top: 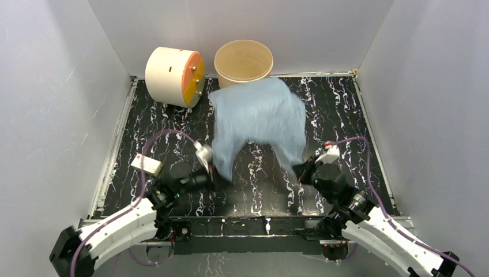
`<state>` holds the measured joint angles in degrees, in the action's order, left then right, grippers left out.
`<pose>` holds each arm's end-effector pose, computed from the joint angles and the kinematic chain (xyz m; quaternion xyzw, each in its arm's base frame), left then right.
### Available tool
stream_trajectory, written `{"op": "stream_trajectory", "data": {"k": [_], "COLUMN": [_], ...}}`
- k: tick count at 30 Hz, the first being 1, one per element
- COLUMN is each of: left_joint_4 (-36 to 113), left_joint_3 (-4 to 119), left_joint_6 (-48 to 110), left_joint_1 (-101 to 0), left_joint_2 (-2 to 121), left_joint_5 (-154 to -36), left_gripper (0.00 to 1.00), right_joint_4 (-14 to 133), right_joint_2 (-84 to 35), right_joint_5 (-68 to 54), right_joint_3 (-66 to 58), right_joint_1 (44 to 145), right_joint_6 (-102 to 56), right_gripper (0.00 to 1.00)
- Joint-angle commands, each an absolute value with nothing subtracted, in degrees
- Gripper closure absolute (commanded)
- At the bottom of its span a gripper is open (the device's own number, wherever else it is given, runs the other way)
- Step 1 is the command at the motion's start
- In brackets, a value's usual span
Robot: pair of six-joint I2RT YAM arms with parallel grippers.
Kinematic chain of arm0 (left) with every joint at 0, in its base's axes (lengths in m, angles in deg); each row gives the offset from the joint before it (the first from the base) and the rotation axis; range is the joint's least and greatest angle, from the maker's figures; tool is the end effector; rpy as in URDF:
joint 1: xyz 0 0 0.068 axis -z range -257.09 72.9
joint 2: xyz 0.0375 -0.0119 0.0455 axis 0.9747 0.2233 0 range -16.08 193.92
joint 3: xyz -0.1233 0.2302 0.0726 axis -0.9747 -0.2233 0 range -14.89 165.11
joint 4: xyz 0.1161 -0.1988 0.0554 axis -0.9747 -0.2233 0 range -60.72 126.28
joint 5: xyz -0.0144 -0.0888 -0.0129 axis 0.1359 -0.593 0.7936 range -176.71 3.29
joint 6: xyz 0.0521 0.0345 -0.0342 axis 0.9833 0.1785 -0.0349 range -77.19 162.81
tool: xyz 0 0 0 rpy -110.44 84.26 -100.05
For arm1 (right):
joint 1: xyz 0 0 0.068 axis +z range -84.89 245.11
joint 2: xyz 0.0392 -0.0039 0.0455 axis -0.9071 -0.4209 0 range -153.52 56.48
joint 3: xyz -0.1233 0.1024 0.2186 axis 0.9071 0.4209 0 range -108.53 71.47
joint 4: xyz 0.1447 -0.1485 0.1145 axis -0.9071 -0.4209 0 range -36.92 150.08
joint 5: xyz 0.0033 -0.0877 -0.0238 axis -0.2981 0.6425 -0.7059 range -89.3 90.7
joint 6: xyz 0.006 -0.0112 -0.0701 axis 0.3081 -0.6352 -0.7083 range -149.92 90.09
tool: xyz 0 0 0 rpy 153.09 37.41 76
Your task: Put the trash bags into the trash bin
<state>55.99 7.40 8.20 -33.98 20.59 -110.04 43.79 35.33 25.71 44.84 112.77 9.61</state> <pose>0.1035 -0.1286 0.2857 0.1979 0.6467 -0.5603 0.4783 0.0939 0.0663 0.2649 0.0843 0.7602 0.3081 0.5657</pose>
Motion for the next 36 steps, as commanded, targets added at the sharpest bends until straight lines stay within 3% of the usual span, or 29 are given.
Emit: {"op": "stream_trajectory", "data": {"k": [1, 3, 6, 9, 11, 14, 17, 22, 24, 26, 29, 32, 34, 36], "left_joint_4": [54.52, 47.32, 31.10, 17.60, 16.47, 23.29, 31.65, 56.52, 57.32, 49.39, 36.47, 22.58, 14.98, 12.95], "left_joint_3": [3.12, 12.67, 37.65, 68.08, 80.36, 74.10, 51.86, 8.51, 3.57, 8.56, 29.46, 56.88, 74.97, 83.08], "left_joint_6": [2.33, 9.18, 25.23, 39.17, 42.42, 43.87, 34.39, 6.59, 5.92, 11.86, 23.47, 34.93, 40.34, 43.89], "left_joint_1": [-26.13, -25.98, -26.03, -26.12, -26.13, -26.18, -26.16, -22.84, -19.40, -18.66, -18.89, -19.08, -19.09, -19.09], "left_joint_2": [20.38, 23.41, 33.96, 45.44, 47.89, 42.44, 34.03, 31.90, 33.09, 34.24, 37.92, 44.41, 48.26, 48.22], "left_joint_5": [-104.34, -102.65, -96.60, -90.45, -90.87, -93.96, -97.45, -104.71, -100.94, -98.17, -90.48, -83.00, -84.19, -88.74], "left_gripper": [1.00, 1.00, 1.00, 1.00, 1.00, 1.00, 1.00, 1.00, 1.00, 1.00, 1.00, 1.00, 1.00, 1.00], "right_joint_4": [37.12, 45.14, 57.25, 51.88, 47.43, 54.16, 57.71, 27.95, 26.00, 28.35, 42.71, 56.63, 55.83, 52.40], "right_joint_2": [39.01, 36.95, 25.79, 11.84, 7.18, 12.99, 24.38, 33.96, 35.85, 36.24, 32.82, 24.67, 19.27, 16.49], "right_joint_5": [29.51, 33.64, 35.61, 33.57, 32.20, 31.38, 36.36, 39.50, 38.80, 42.03, 47.02, 46.33, 43.50, 44.41], "right_joint_3": [45.78, 41.97, 28.99, 3.52, -10.77, -3.99, 17.01, 39.87, 42.49, 41.34, 34.23, 17.85, 3.41, -5.87], "right_joint_1": [112.91, 112.88, 112.92, 112.91, 112.92, 112.92, 112.92, 112.92, 112.92, 112.92, 112.92, 112.92, 112.92, 112.92], "right_joint_6": [24.52, 17.55, -1.08, -15.75, -19.35, -21.71, -15.53, 24.59, 27.92, 27.42, 10.59, -10.54, -18.84, -20.47], "right_gripper": [1.00, 1.00, 1.00, 1.00, 1.00, 1.00, 1.00, 1.00, 1.00, 1.00, 1.00, 1.00, 1.00, 1.00]}}
